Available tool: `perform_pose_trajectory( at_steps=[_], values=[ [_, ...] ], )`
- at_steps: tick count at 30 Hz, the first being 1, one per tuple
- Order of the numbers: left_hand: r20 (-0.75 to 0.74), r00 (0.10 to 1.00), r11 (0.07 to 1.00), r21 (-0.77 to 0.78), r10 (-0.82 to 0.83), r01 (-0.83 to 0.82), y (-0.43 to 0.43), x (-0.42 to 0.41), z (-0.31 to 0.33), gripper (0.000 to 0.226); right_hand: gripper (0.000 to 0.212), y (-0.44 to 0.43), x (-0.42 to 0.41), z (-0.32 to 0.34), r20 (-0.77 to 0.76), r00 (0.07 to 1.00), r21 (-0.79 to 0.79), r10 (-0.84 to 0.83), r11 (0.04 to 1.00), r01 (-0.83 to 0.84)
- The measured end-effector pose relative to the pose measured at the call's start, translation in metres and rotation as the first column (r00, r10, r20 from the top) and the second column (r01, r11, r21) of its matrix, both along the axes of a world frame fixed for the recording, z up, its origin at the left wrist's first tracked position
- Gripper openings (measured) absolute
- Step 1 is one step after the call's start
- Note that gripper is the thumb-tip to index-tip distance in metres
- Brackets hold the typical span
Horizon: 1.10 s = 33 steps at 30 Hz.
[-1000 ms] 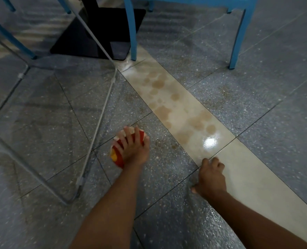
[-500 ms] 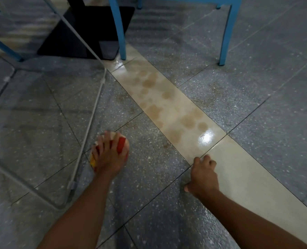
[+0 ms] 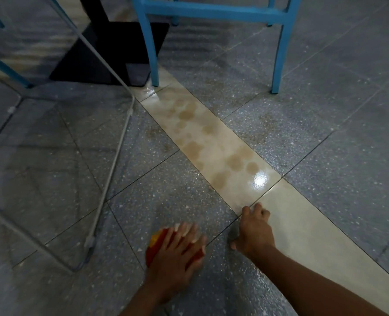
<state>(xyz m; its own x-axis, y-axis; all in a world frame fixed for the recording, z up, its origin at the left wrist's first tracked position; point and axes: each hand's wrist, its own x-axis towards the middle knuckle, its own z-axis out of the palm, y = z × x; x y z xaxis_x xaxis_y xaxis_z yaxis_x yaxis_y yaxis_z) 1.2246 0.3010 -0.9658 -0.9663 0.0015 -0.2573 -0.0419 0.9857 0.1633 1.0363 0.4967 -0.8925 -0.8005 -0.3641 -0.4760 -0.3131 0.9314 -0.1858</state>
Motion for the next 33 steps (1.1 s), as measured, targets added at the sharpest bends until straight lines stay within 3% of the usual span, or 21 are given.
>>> perform_pose_trajectory(
  at_steps=[2, 4, 7, 9, 10, 12, 15, 17, 21, 25, 28, 30, 31, 33],
  values=[
    [-0.005, 0.996, 0.995, -0.057, 0.087, -0.087, -0.035, 0.029, 0.006, 0.061, 0.109, 0.000, 0.001, -0.001, 0.003, 1.000, -0.015, -0.009, 1.000, 0.009],
    [0.031, 0.952, 0.950, -0.080, 0.304, -0.301, -0.065, 0.020, 0.014, 0.066, 0.108, 0.001, 0.000, -0.001, 0.002, 1.000, -0.025, -0.015, 1.000, 0.015],
    [0.024, 0.758, 0.759, -0.042, 0.651, -0.650, -0.071, -0.037, 0.019, 0.068, 0.107, 0.002, 0.000, -0.001, 0.010, 1.000, -0.029, 0.002, 1.000, -0.002],
    [0.050, 0.626, 0.628, -0.016, 0.778, -0.778, -0.058, -0.086, 0.021, 0.069, 0.108, 0.002, 0.000, -0.002, 0.004, 1.000, -0.021, 0.005, 1.000, -0.005],
    [0.079, 0.606, 0.608, -0.001, 0.792, -0.794, -0.050, -0.108, 0.022, 0.072, 0.109, 0.002, 0.000, -0.002, 0.001, 1.000, -0.015, 0.001, 1.000, -0.001],
    [0.102, 0.697, 0.699, 0.015, 0.710, -0.715, -0.026, -0.139, 0.021, 0.077, 0.111, 0.000, 0.000, -0.001, -0.004, 1.000, -0.001, -0.006, 1.000, 0.006],
    [0.102, 0.901, 0.905, 0.002, 0.422, -0.424, 0.018, -0.152, 0.019, 0.073, 0.113, -0.002, 0.000, -0.001, -0.008, 1.000, 0.021, -0.021, 1.000, 0.021],
    [0.078, 0.974, 0.977, 0.005, 0.211, -0.212, 0.040, -0.137, 0.018, 0.069, 0.111, -0.002, 0.000, -0.002, -0.016, 0.999, 0.024, -0.030, 0.999, 0.030],
    [-0.046, 0.987, 0.987, 0.028, -0.156, 0.157, 0.042, -0.066, 0.016, 0.064, 0.108, 0.000, -0.001, -0.005, -0.008, 0.999, 0.005, -0.045, 0.999, 0.045],
    [-0.044, 0.974, 0.975, 0.003, -0.223, 0.224, -0.007, 0.017, 0.016, 0.070, 0.113, 0.003, 0.000, -0.010, -0.006, 0.999, -0.015, -0.043, 0.999, 0.043],
    [-0.022, 1.000, 0.997, -0.080, -0.022, 0.020, -0.053, 0.046, 0.029, 0.060, 0.114, 0.006, -0.001, -0.009, -0.012, 0.999, -0.030, -0.046, 0.999, 0.045],
    [0.042, 0.955, 0.955, 0.018, 0.295, -0.296, -0.073, 0.049, 0.041, 0.086, 0.114, 0.005, -0.002, -0.008, -0.012, 0.999, -0.031, -0.046, 0.999, 0.045],
    [0.026, 0.881, 0.875, 0.105, 0.472, -0.472, -0.081, 0.048, 0.045, 0.099, 0.113, 0.006, -0.001, -0.006, -0.015, 0.998, -0.033, -0.056, 0.998, 0.056],
    [0.054, 0.599, 0.554, 0.323, 0.799, -0.768, -0.090, 0.033, 0.056, 0.090, 0.111, 0.009, 0.001, -0.001, -0.002, 0.996, -0.053, -0.087, 0.995, 0.087]
  ],
)
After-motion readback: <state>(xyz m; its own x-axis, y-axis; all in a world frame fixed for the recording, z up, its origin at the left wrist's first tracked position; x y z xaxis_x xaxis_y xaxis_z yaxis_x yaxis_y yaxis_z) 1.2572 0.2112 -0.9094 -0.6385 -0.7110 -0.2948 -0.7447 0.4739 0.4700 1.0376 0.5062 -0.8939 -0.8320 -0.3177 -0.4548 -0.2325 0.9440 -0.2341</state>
